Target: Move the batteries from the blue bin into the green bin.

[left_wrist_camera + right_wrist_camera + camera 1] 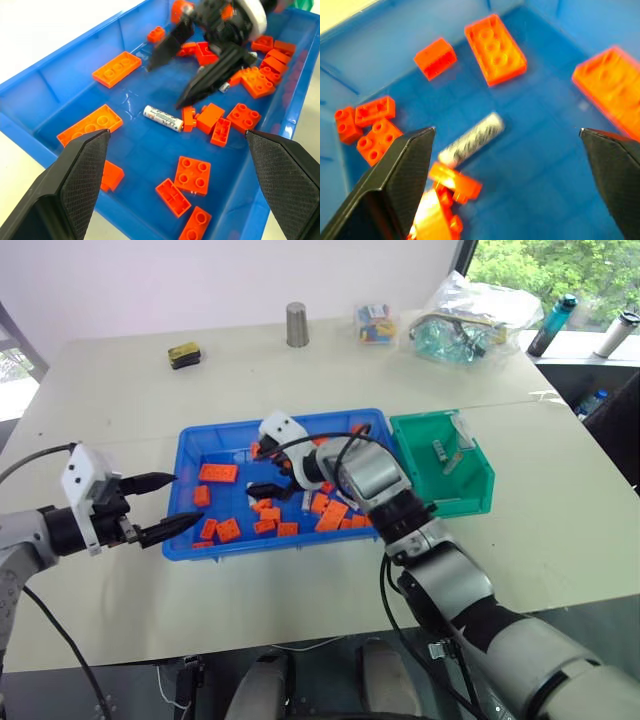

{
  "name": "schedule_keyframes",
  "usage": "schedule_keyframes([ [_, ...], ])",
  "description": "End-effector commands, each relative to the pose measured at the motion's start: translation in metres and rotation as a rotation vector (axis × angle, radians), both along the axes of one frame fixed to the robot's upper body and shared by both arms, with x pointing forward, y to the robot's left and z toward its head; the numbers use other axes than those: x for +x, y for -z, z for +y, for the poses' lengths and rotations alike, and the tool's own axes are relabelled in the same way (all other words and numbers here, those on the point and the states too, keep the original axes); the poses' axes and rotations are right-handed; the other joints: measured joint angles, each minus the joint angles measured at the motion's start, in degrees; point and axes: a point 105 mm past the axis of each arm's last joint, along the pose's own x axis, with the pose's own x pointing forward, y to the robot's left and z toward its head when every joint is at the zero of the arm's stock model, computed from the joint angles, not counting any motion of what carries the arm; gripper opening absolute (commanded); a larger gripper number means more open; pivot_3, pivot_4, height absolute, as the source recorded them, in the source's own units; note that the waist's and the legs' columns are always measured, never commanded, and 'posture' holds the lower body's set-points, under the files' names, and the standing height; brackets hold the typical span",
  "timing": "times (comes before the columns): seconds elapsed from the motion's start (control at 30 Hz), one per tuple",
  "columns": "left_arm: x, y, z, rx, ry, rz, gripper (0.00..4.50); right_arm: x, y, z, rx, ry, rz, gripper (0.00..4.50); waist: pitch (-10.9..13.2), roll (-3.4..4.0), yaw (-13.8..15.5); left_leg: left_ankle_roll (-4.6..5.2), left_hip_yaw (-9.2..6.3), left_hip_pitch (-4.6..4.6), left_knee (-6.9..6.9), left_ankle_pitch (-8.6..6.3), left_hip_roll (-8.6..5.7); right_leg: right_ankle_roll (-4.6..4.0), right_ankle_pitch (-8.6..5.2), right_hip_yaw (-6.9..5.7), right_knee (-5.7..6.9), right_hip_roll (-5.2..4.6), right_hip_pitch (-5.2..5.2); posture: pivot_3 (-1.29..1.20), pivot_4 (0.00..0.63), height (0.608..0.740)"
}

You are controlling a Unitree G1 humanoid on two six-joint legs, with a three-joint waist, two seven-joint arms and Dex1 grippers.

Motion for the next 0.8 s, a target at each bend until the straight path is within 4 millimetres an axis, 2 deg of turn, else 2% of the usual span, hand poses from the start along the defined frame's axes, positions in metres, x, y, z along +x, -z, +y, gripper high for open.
schedule_keyframes([
  [0.03,0.001,-0.007,-0.004,0.012,0.027,-0.038,4.50,-0.006,-0.006,0.013,0.030,-0.011,-0.019,4.46,0.0,0.00,0.0,0.00,0.01,0.00,-0.01,0.00,0.00,0.00,0.00,0.00,0.00,0.00,-0.01,0.00,0.150,0.727],
  [0.17,0.004,-0.008,-0.005,0.016,0.034,-0.043,4.50,-0.003,0.008,0.014,0.018,0.028,0.012,4.46,0.0,0.00,0.0,0.00,0.00,0.00,-0.01,0.00,0.00,0.00,0.00,0.00,0.01,0.00,-0.02,0.00,0.150,0.727],
  [0.43,0.005,-0.009,-0.006,0.014,0.038,-0.048,4.50,-0.003,0.020,0.025,0.004,0.030,0.023,4.46,0.0,-0.03,-0.1,0.00,0.00,0.02,0.00,0.00,0.01,0.00,0.00,0.00,0.02,0.01,-0.01,0.00,0.150,0.727],
  [0.5,0.005,-0.010,-0.006,0.014,0.037,-0.050,4.50,-0.006,0.024,0.026,-0.007,0.014,0.025,3.96,0.0,-0.03,-0.1,0.00,0.00,0.02,0.00,0.00,0.01,0.00,0.00,0.00,0.02,0.01,0.00,0.00,0.150,0.727],
  [0.57,0.005,-0.011,-0.006,0.013,0.036,-0.053,4.50,-0.010,0.025,0.027,-0.009,-0.006,0.026,3.18,0.0,-0.03,-0.1,0.00,0.00,0.02,0.00,0.00,0.00,0.00,0.00,0.00,0.02,0.01,0.00,0.00,0.150,0.727],
  [0.77,0.006,-0.011,-0.004,0.015,0.032,-0.055,4.50,-0.018,0.023,0.031,-0.008,-0.041,0.032,0.08,0.0,-0.03,-0.1,0.00,0.00,0.02,0.00,0.00,0.01,0.00,0.00,0.01,0.03,0.01,0.00,0.00,0.150,0.727],
  [0.8,0.007,-0.011,-0.004,0.014,0.033,-0.055,4.50,-0.018,0.023,0.031,-0.009,-0.042,0.032,0.07,0.0,-0.04,-0.1,0.00,0.00,0.02,0.00,0.00,0.00,0.00,0.00,0.01,0.03,0.01,0.01,0.00,0.150,0.727],
])
